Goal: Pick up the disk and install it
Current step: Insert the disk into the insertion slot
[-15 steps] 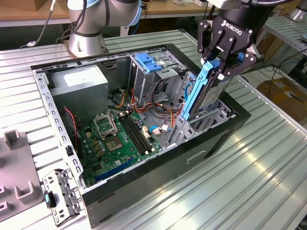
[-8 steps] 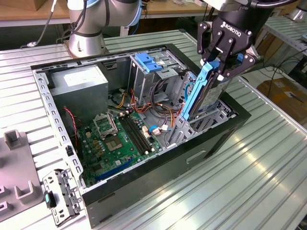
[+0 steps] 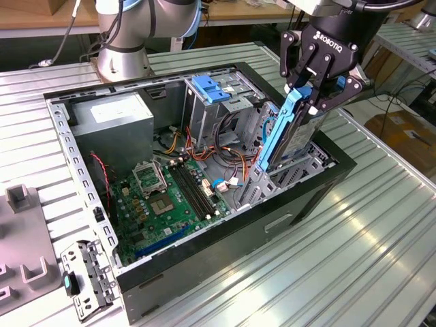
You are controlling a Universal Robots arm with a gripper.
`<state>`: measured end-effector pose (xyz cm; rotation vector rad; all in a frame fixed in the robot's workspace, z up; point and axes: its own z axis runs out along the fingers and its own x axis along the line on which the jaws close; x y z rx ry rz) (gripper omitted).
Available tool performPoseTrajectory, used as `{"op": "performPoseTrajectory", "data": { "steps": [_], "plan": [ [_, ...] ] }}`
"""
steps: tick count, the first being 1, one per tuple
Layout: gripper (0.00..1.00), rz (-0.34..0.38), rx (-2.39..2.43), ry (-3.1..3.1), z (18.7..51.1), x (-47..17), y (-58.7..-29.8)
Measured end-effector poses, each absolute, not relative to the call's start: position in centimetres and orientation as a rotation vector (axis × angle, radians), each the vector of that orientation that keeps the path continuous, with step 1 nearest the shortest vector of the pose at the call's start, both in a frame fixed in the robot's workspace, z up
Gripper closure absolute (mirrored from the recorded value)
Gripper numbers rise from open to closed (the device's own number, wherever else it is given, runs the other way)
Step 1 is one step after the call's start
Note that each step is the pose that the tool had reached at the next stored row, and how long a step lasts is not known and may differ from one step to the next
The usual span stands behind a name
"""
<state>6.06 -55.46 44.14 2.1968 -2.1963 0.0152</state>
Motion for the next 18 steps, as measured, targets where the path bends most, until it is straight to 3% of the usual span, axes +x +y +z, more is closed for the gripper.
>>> {"op": "performPoseTrajectory", "data": {
  "steps": [5,7,12,14,15,18],
  "plan": [
    [0.62,0.015,2.197,-2.196,44.1,6.1,-55.5],
    [0.49,0.015,2.197,-2.196,43.8,6.1,-55.5],
    [0.49,0.015,2.198,-2.195,42.7,6.1,-55.5],
    [0.51,0.015,2.199,-2.195,42.3,6.1,-55.5],
    [0.58,0.015,2.199,-2.194,42.1,6.0,-55.5],
    [0.64,0.015,2.2,-2.193,41.5,6.0,-55.5]
  ]
}}
